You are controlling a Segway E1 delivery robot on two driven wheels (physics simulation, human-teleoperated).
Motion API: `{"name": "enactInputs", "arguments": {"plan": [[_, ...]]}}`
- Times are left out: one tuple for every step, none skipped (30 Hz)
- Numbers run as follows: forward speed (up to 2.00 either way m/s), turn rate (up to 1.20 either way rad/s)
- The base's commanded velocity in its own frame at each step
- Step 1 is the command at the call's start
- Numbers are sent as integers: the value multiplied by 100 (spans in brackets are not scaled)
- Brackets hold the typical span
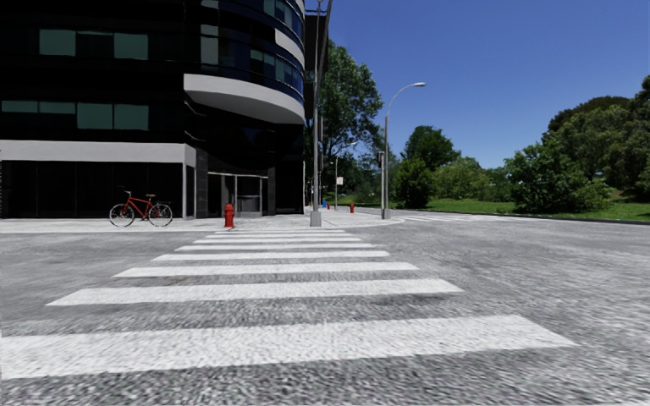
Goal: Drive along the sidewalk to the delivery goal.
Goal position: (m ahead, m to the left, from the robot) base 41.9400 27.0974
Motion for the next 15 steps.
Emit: {"name": "enactInputs", "arguments": {"plan": [[200, 0], [200, 0], [200, 0], [200, 0], [200, 0], [200, 0], [200, 0], [200, 0], [200, 0], [200, 0], [200, 0], [200, 0], [200, 0], [200, 0], [200, 0]]}}
